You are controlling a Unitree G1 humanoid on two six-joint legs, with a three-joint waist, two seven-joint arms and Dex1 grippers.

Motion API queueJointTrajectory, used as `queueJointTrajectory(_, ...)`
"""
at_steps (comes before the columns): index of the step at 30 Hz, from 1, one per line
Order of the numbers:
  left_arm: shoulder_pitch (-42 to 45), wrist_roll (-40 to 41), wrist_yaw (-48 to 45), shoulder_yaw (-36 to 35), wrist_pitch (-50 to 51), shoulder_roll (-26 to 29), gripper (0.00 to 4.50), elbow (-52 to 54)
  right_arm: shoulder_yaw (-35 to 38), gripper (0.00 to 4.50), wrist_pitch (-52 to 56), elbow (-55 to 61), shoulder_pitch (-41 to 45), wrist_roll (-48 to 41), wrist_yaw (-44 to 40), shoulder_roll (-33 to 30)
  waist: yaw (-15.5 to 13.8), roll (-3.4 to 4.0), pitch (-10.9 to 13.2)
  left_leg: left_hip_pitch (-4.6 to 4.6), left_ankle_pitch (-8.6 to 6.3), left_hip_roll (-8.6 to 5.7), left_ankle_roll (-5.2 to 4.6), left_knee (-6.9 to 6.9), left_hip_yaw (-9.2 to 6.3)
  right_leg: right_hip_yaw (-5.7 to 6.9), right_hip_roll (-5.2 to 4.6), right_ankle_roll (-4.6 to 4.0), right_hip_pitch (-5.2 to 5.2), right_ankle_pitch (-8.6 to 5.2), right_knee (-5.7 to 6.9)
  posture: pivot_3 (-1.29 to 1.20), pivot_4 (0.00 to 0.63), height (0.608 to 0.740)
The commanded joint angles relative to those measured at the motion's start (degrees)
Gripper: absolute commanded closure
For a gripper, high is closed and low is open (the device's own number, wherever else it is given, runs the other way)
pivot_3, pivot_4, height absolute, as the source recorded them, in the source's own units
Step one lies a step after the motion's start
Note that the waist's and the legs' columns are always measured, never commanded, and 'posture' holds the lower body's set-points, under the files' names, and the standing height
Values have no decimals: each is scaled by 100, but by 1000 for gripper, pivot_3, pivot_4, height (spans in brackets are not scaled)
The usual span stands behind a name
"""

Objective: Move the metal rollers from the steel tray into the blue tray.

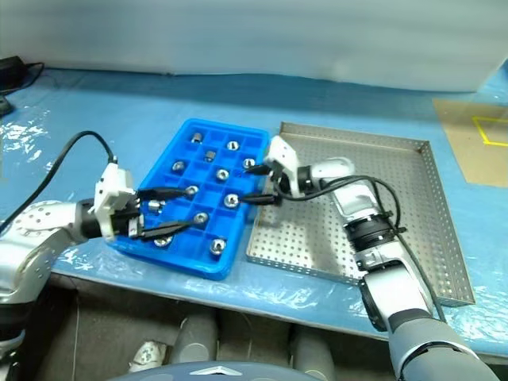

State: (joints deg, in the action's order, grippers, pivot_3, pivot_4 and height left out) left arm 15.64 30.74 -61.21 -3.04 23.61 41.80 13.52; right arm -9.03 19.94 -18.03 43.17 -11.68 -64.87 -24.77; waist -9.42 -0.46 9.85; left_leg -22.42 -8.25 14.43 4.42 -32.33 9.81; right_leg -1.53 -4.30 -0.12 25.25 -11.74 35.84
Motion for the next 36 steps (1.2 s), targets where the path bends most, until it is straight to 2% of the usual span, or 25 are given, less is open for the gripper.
queueJointTrajectory(1, 625, -404, -49, 359, -560, -415, 759, -789, 755, 526, 78, 369, -348, -110, 733, -297, 51, -3, -3, 0, 1, -1, 1, -2, 0, -1, 0, 0, -3, 0, -2, -7, 150, 740)
queueJointTrajectory(6, 1389, -636, -293, 728, -983, -1117, 759, -1819, 1514, 526, 583, 1457, -1385, -322, 1409, -692, 238, -5, -5, -3, -1, -11, -3, 4, 0, -4, 1, 3, -4, 1, -13, -98, 150, 740)
queueJointTrajectory(11, 1716, -706, -765, 863, -1129, -1254, 759, -2329, 1733, 526, 1205, 2614, -2108, -742, 1497, -942, 565, -5, -5, 16, -2, -8, -6, 13, 11, -5, 11, 3, -1, 1, -15, -174, 150, 740)
queueJointTrajectory(14, 1875, -826, -901, 894, -1292, -1300, 759, -2638, 1765, 526, 1285, 2696, -2141, -781, 1647, -989, 685, -5, -5, 39, -3, -8, -6, 12, 15, -10, 10, 2, -11, 1, -10, -184, 150, 740)
queueJointTrajectory(19, 1976, -936, -914, 847, -1442, -1384, 759, -2905, 1694, 526, 1288, 2718, -2046, -804, 1835, -947, 701, -5, -5, 44, -3, -20, -7, 5, 15, -16, 2, 2, -20, 6, -11, -178, 150, 740)
queueJointTrajectory(36, 1593, -892, -724, 693, -1311, -1322, 759, -2411, 1452, 526, 1145, 2305, -1656, -780, 1843, -930, 664, -5, -4, 35, -18, -20, -32, 10, 16, -12, 0, 0, -18, 6, -26, -119, 150, 740)
